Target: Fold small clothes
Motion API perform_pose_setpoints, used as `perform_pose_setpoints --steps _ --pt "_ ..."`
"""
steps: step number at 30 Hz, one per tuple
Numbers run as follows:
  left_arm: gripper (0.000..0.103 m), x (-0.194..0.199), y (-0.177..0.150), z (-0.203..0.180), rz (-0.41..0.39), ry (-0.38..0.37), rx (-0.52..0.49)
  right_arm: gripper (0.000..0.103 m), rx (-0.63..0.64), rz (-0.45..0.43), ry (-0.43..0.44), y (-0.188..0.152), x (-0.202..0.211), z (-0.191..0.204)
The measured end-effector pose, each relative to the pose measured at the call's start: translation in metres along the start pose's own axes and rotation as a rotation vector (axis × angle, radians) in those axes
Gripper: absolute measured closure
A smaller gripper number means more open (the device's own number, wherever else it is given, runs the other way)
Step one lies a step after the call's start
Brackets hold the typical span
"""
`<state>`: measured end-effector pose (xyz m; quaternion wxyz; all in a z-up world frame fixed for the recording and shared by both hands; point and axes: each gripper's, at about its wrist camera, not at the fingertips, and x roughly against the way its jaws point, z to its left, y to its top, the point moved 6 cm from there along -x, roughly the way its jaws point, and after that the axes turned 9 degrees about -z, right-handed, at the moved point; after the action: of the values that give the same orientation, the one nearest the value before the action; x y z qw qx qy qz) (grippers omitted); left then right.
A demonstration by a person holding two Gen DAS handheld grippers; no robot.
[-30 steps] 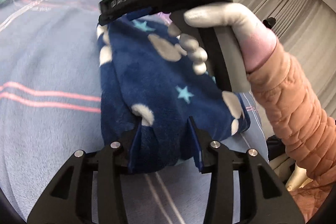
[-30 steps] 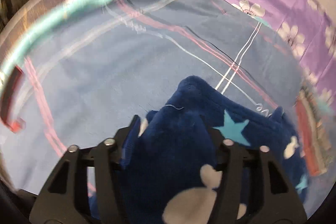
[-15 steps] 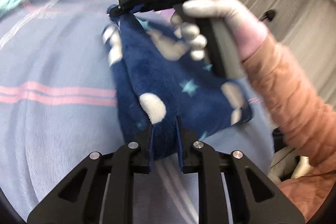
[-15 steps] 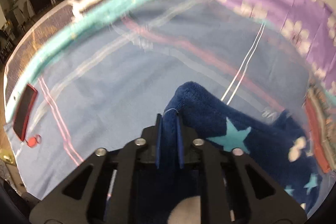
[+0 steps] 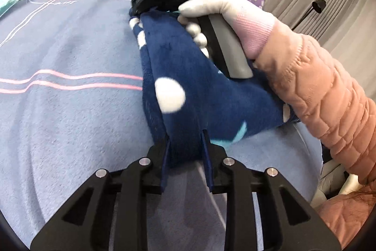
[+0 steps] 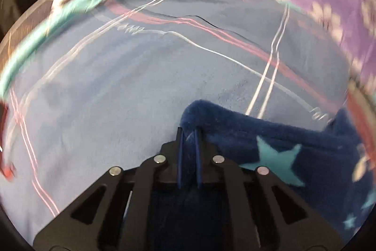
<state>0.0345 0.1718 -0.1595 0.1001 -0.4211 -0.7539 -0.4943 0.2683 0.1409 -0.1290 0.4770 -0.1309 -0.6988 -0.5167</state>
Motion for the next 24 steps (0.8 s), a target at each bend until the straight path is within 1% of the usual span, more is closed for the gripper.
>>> perform_pose_setpoints --steps 2,5,6,7,8,9,11,12,13,15,17,18,19,20,22,23,24 --pt "0.077 0.003 -0.003 0.002 0.000 0.002 0.010 0.094 -0.028 0.005 0.024 0.001 0.000 -0.004" --pt "0.077 0.009 -0.006 -0.002 0.005 0.042 -0.020 0.089 -0.078 -0.019 0.100 0.003 0.010 -0.011" --pt "0.075 0.014 -0.008 -0.002 0.006 0.067 -0.039 0.080 -0.090 -0.034 0.109 0.004 0.017 -0.013" --pt "0.075 0.017 -0.009 -0.001 0.008 0.098 -0.050 0.073 -0.105 -0.063 0.111 0.005 0.030 -0.018" --pt "0.075 0.022 -0.011 0.002 0.006 0.121 -0.054 0.057 -0.115 -0.092 0.107 0.005 0.046 -0.022" --pt "0.075 0.028 -0.012 0.008 0.000 0.161 -0.051 0.047 -0.120 -0.113 0.110 0.004 0.059 -0.023" --pt "0.075 0.039 -0.009 0.020 -0.025 0.215 -0.028 0.045 -0.110 -0.158 0.129 -0.005 0.096 -0.029" --pt "0.075 0.046 -0.007 0.023 -0.051 0.222 -0.010 0.045 -0.097 -0.176 0.137 -0.010 0.110 -0.030" --pt "0.075 0.055 0.000 0.024 -0.099 0.197 0.025 0.044 -0.080 -0.200 0.136 -0.019 0.128 -0.033" --pt "0.075 0.062 0.012 0.020 -0.151 0.152 0.053 0.041 -0.052 -0.234 0.094 -0.041 0.156 -0.043" --pt "0.075 0.063 0.022 0.002 -0.182 0.138 0.011 0.042 -0.039 -0.255 0.056 -0.064 0.177 -0.054" --pt "0.075 0.062 0.026 -0.008 -0.189 0.137 -0.025 0.047 -0.046 -0.258 0.034 -0.077 0.186 -0.062" --pt "0.075 0.056 0.032 -0.020 -0.191 0.129 -0.067 0.050 -0.065 -0.263 0.009 -0.091 0.196 -0.071" --pt "0.075 0.052 0.035 -0.030 -0.188 0.116 -0.093 0.052 -0.095 -0.272 -0.014 -0.106 0.204 -0.081" --pt "0.073 0.040 0.040 -0.047 -0.176 0.087 -0.132 0.052 -0.159 -0.287 -0.042 -0.126 0.216 -0.099" --pt "0.070 0.032 0.044 -0.054 -0.171 0.079 -0.146 0.052 -0.198 -0.291 -0.057 -0.136 0.221 -0.107" --pt "0.069 0.024 0.046 -0.062 -0.167 0.075 -0.163 0.052 -0.260 -0.291 -0.084 -0.151 0.226 -0.120"
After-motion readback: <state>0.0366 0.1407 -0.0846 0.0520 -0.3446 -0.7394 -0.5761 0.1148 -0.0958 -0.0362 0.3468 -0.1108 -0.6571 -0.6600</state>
